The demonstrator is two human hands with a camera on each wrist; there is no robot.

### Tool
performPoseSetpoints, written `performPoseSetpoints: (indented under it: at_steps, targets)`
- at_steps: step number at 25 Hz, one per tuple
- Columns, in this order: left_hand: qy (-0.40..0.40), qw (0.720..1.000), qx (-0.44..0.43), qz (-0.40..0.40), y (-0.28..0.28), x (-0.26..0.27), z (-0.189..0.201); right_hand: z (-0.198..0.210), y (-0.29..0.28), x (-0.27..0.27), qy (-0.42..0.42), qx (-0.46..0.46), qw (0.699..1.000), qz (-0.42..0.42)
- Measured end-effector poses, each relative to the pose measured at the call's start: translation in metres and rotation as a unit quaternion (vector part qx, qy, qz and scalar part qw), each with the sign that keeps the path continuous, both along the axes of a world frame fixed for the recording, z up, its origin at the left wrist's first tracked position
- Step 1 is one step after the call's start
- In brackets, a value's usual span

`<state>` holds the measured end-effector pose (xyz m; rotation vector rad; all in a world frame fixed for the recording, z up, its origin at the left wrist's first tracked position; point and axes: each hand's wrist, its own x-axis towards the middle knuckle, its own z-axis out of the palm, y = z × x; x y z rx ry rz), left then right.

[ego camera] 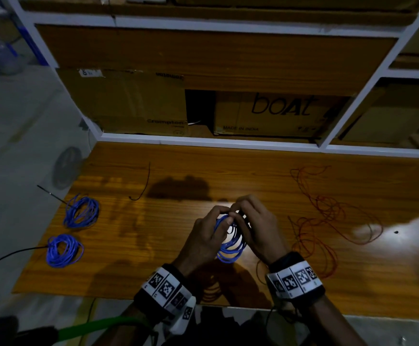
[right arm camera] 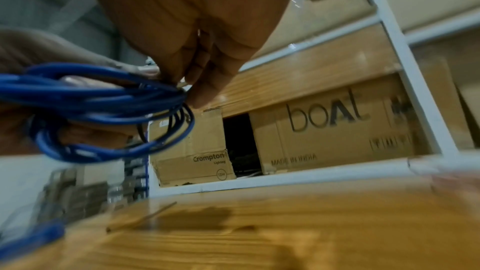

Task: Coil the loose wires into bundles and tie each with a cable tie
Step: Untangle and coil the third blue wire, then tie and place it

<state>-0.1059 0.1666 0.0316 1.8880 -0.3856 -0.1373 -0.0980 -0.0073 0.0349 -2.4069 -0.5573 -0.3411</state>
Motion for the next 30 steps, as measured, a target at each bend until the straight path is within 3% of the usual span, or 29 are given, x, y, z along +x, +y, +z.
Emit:
performPoseSetpoints:
  at_steps: [4,10,16,22,30]
  targets:
    - [0.015,1.000,-0.010,-0.003,-0.002,0.001,0.002,0.000,-0.004,0.002,0.007,0.077,0.997,0.003]
    - [0.016,1.000,-0.007,-0.017,-0.001,0.004,0.000,0.001,-0.007,0.005,-0.047,0.005,0.999,0.007]
    - [0.076,0.996,-0.028,-0.037,-0.007,-0.003,-0.008,0.005,-0.008,0.005,0.006,0.070,0.997,0.026]
    - [0.068,0.997,-0.028,-0.022,-0.004,-0.007,-0.007,0.009,-0.006,0.006,0.054,0.118,0.990,0.046]
    - [0.084,0.996,-0.030,-0.012,-0.002,-0.010,-0.012,0.019,-0.006,0.003,0.036,0.142,0.989,0.007]
